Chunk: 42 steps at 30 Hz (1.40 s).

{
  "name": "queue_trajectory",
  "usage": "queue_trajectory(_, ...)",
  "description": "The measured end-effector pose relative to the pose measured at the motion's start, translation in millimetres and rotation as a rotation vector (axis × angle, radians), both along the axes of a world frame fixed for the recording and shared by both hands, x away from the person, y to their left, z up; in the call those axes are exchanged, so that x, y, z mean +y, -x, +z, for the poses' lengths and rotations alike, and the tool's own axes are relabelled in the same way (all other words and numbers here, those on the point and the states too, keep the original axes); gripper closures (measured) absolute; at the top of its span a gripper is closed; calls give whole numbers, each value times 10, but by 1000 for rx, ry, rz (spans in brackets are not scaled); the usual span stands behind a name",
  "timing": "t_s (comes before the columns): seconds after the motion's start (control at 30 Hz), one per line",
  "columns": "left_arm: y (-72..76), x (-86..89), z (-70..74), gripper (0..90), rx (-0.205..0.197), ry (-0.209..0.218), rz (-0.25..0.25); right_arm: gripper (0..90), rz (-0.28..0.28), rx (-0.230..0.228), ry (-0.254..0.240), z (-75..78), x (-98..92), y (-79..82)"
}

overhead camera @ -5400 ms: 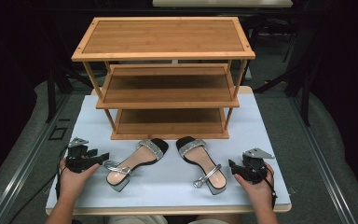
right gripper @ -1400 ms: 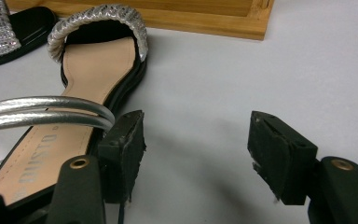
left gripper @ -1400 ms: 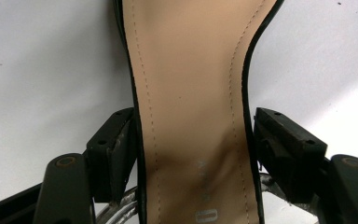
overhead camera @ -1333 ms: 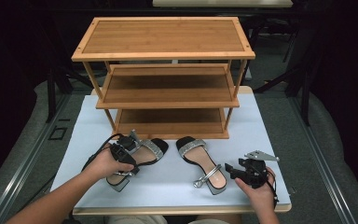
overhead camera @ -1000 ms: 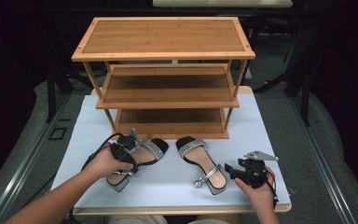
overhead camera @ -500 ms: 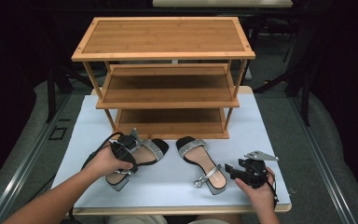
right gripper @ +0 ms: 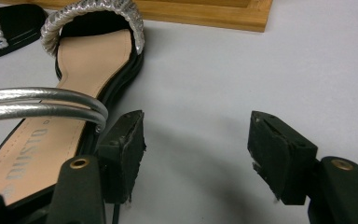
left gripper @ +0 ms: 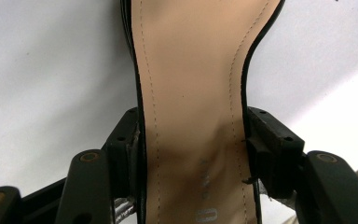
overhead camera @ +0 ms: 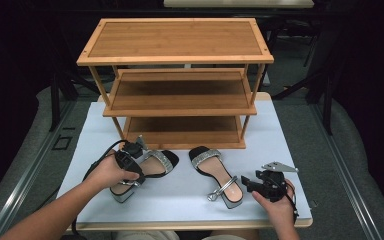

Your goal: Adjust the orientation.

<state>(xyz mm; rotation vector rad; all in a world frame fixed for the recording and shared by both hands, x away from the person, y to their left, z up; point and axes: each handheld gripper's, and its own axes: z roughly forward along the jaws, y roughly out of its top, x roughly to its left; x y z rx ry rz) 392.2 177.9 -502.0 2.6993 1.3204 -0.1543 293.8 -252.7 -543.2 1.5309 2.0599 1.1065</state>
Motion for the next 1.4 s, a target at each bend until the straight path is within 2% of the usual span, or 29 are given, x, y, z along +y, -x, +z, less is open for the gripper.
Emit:
queue_trajectory(0.2, 2, 65, 83, 432, -22, 11, 17, 355, 0, 1, 0, -7, -6, -3)
queue_trajectory(0.43, -70, 118, 152, 432, -34, 33, 44, 354, -2, 1, 5, -10, 3, -4)
queue_trajectory(0.73, -263, -4, 93, 433, -68, 55, 101, 353, -5, 1, 1, -14, -13, -6)
queue_trajectory(0.9, -439, -106, 35, 433, -100, 72, 156, 353, -10, 2, 0, -17, -29, -7)
queue_trajectory(0.93, -439, -106, 35, 433, -100, 72, 156, 353, -10, 2, 0, -17, -29, -7)
queue_trajectory(1.0, -487, -137, 12, 433, -96, 83, 195, 353, -10, 3, -1, -16, -36, -8)
queue_trajectory(1.07, -528, -158, -1, 433, -107, 90, 213, 353, -10, 3, -2, -18, -40, -8)
queue_trajectory(1.1, -657, -92, -12, 434, -156, 76, 39, 353, -10, 3, -2, -20, -43, -9)
queue_trajectory(1.13, -657, -92, -12, 433, -156, 76, 39, 353, -11, 4, -2, -20, -44, -10)
queue_trajectory(1.17, -668, -105, -19, 433, -157, 79, 50, 353, -11, 4, -2, -20, -44, -10)
queue_trajectory(1.2, -558, -236, -17, 433, -110, 100, 296, 353, -11, 4, -1, -22, -45, -11)
queue_trajectory(1.23, -689, -123, -30, 433, -165, 86, 66, 353, -11, 3, -3, -25, -44, -12)
queue_trajectory(1.27, -688, -134, -36, 432, -163, 91, 86, 353, -11, 3, -3, -26, -44, -12)
queue_trajectory(1.3, -563, -281, -38, 432, -106, 119, 359, 353, -18, -2, 0, -29, -39, -12)
queue_trajectory(1.33, -558, -296, -42, 432, -99, 123, 384, 353, -19, -3, 1, -30, -40, -13)
queue_trajectory(1.37, -574, -266, -53, 429, -114, 106, 333, 353, -18, 2, 1, -27, -43, -12)
queue_trajectory(1.4, -574, -266, -53, 428, -114, 106, 333, 353, -18, 2, 1, -27, -43, -12)
